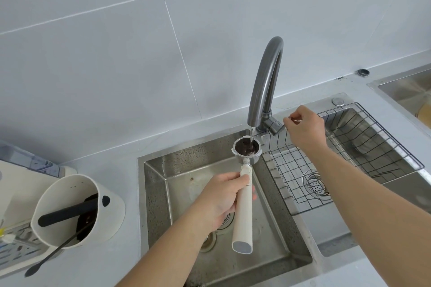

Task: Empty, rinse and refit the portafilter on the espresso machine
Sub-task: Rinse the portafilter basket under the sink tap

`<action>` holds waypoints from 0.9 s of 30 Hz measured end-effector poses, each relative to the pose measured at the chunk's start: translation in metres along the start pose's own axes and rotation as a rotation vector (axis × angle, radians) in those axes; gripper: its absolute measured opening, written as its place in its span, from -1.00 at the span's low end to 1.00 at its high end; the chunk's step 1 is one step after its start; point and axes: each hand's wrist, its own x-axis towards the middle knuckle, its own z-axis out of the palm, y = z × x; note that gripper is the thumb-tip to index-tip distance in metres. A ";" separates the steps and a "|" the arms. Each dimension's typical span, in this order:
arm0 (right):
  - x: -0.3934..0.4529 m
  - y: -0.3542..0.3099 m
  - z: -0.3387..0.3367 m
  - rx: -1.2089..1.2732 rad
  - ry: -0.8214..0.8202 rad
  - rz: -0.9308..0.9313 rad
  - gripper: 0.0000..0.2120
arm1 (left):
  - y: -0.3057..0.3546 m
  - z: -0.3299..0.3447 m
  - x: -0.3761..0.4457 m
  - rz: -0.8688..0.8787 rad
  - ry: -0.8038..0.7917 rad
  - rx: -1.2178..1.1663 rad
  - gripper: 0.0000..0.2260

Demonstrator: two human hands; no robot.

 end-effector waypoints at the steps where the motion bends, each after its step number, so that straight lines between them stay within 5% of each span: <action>1: 0.000 0.000 0.000 -0.004 0.002 -0.004 -0.88 | 0.000 0.000 0.000 0.003 0.001 0.011 -0.91; 27: 0.002 0.001 0.001 -0.012 0.000 0.008 -0.88 | -0.003 -0.002 0.009 -0.047 0.013 -0.036 -0.88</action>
